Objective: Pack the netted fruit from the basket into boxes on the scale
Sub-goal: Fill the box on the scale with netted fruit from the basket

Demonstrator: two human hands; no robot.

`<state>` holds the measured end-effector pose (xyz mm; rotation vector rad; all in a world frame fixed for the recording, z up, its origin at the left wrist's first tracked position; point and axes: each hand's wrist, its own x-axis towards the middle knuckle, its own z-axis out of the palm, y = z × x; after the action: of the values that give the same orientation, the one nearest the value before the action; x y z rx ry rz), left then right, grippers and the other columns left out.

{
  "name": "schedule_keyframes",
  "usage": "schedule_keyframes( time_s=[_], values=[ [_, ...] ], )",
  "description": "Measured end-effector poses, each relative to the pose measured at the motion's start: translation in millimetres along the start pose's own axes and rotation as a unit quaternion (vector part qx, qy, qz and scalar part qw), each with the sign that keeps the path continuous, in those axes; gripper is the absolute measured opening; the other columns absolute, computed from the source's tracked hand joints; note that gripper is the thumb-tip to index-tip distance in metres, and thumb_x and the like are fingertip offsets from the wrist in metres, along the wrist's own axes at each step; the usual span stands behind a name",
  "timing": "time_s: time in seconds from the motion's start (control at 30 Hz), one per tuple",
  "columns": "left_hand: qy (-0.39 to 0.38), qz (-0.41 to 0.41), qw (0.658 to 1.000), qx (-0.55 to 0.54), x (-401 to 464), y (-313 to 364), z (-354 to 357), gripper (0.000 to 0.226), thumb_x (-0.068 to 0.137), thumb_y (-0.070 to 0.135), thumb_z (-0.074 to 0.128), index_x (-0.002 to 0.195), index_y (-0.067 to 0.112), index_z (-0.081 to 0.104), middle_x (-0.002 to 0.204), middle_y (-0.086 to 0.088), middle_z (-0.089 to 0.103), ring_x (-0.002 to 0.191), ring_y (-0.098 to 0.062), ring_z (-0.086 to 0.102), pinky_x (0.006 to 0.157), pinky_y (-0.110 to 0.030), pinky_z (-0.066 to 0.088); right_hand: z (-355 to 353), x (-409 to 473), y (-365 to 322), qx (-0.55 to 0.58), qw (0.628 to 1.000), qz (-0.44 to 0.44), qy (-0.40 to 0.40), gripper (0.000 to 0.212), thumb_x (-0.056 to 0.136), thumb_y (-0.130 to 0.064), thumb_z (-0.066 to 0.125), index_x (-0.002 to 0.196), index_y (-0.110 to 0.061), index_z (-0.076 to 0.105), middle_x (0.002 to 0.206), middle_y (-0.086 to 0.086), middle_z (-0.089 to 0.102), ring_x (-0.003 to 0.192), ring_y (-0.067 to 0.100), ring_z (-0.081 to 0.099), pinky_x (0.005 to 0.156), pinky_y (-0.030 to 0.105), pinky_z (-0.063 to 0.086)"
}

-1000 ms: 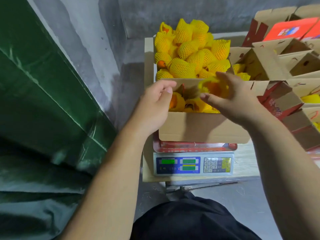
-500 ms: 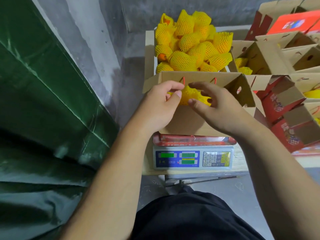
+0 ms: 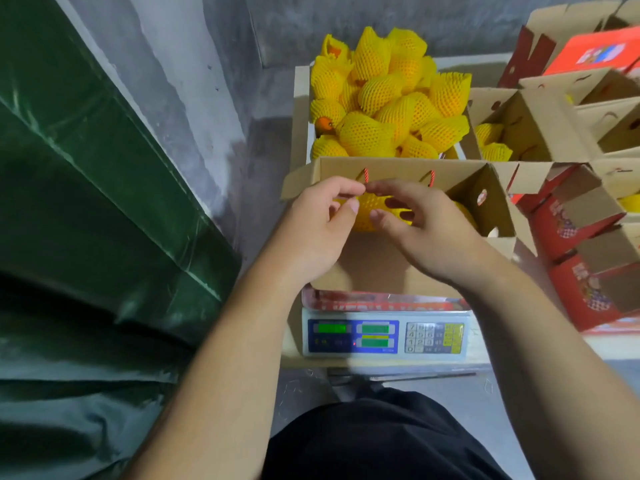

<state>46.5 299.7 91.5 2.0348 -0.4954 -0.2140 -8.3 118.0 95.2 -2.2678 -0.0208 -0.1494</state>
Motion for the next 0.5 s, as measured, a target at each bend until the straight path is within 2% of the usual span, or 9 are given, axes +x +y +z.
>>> schedule_keyframes(
  time_s=[0.07,0.27,0.4,0.5],
  values=[
    [-0.002,-0.002,1.0,-0.008,8.4,2.0,2.6,0.025,0.107,0.025,0.056,0.128,0.031,0.068,0.121,0.012,0.071,0.116,-0.009,0.066,0.103,-0.042,0.055,-4.4,6.7,4.5,0.009,1.0,0.004,0.004,0.037,0.101,-0.022,0.065,0.138,-0.023,0.065,0.131,-0.002,0.068,0.116,0.014,0.063,0.102,0.038,0.051],
    [0.003,0.006,1.0,0.018,54.3,17.9,15.1,0.027,0.107,0.024,0.056,0.13,0.028,0.07,0.123,0.016,0.069,0.113,0.001,0.063,0.098,-0.021,0.052,-29.6,43.6,28.3,0.028,0.999,0.012,0.03,0.033,0.101,-0.024,0.065,0.134,-0.024,0.067,0.13,-0.006,0.069,0.117,0.012,0.063,0.099,0.043,0.053],
    [-0.008,0.011,0.999,0.045,112.6,23.1,26.9,0.026,0.106,0.022,0.057,0.129,0.025,0.07,0.126,0.008,0.068,0.116,-0.007,0.063,0.099,-0.027,0.052,-59.7,85.7,62.1,0.008,0.998,0.028,0.061,0.034,0.099,-0.023,0.067,0.133,-0.025,0.066,0.131,-0.003,0.068,0.115,0.014,0.064,0.098,0.035,0.053],
    [0.004,0.02,0.986,0.168,172.3,19.1,36.5,0.033,0.103,0.02,0.061,0.134,0.023,0.067,0.14,-0.002,0.058,0.131,-0.023,0.054,0.112,-0.037,0.041,-82.8,133.5,100.4,-0.125,0.989,0.064,0.04,0.049,0.093,-0.019,0.069,0.141,-0.024,0.058,0.137,0.006,0.061,0.121,0.028,0.059,0.099,0.035,0.045]
  ],
)
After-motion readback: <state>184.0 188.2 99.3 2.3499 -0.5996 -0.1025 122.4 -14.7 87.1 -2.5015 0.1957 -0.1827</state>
